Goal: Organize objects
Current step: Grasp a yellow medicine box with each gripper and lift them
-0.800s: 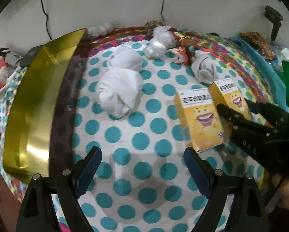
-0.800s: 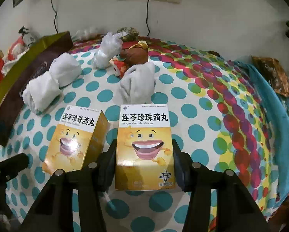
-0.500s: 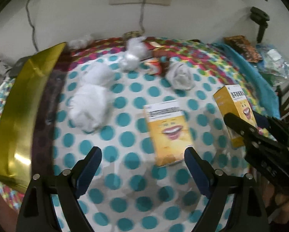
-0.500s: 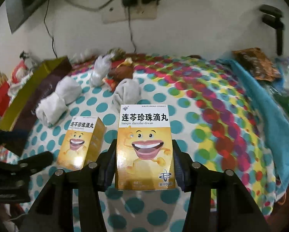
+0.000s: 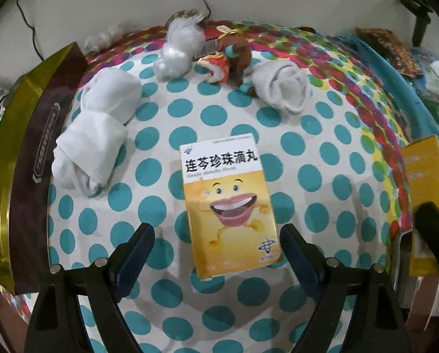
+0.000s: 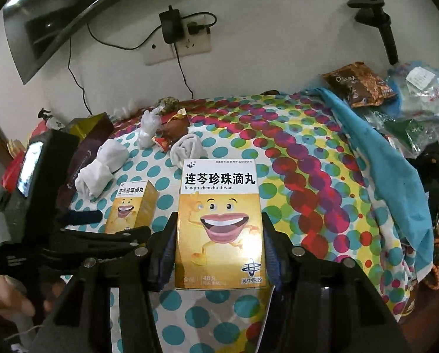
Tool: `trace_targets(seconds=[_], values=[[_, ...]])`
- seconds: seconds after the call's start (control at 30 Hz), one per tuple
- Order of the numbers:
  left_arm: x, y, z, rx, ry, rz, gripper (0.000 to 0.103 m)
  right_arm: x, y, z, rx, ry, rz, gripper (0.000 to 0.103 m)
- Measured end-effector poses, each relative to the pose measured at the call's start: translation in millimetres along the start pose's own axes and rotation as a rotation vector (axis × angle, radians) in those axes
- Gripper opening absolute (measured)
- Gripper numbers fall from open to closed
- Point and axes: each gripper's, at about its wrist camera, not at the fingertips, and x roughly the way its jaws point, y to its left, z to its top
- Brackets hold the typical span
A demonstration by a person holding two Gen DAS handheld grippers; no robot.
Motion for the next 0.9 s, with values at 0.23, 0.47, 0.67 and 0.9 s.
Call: trace_targets(seconds=[0.23, 0.47, 0.67, 0.9], values=[[-1, -2, 0, 0.020, -0.019, -0.030, 0.053, 1, 2, -4, 0.013, 0.007, 0.026, 0.049], [-11, 8, -3, 0.013, -0.039, -0.078, 0.053, -1, 7, -9, 0.025, 0.012, 0.031, 0.049], [-41, 16, -16, 0.045, -0.117, -0.026, 0.053, -10, 11, -9, 0.028, -0.004, 0.030, 0.049], [-80, 57, -32, -0.004, -0.192, 0.016, 0.053, -22, 25, -12, 0.021, -0.018, 0.027, 0.049]])
